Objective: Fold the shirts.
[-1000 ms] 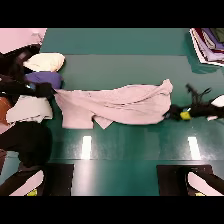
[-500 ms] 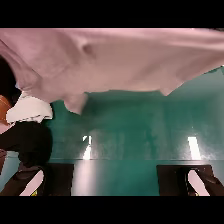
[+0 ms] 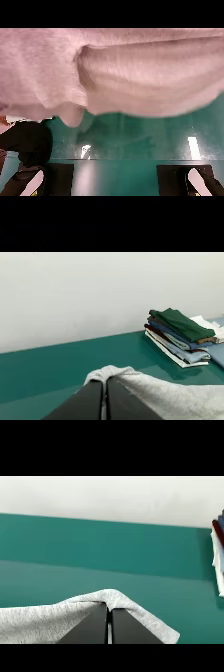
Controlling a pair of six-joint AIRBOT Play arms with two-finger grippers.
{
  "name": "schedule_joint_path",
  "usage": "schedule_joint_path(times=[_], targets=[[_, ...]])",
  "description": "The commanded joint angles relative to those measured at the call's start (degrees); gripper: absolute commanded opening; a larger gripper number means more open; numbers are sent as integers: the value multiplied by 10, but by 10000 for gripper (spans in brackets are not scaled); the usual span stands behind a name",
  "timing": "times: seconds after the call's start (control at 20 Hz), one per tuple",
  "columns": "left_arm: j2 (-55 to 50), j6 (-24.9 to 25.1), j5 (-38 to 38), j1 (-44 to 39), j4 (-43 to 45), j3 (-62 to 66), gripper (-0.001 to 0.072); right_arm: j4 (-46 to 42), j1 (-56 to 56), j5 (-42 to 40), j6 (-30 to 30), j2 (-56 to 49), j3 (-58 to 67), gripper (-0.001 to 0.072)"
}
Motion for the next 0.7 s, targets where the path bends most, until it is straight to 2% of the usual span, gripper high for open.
schedule_joint_path(times=[0.0, 0.25, 0.45, 0.65], targets=[[-5, -3, -11, 0, 9, -104, 23, -17, 42, 81, 44, -72, 23, 11], [-82, 33, -19, 0, 12, -346, 23, -186, 189, 144, 64, -200, -102, 11], [-235, 58, -5, 0, 12, -407, 23, -207, 230, 134, 64, -338, -170, 11], [-378, 92, 110, 0, 4, -394, 23, -205, 228, 55, 61, -481, -124, 11]])
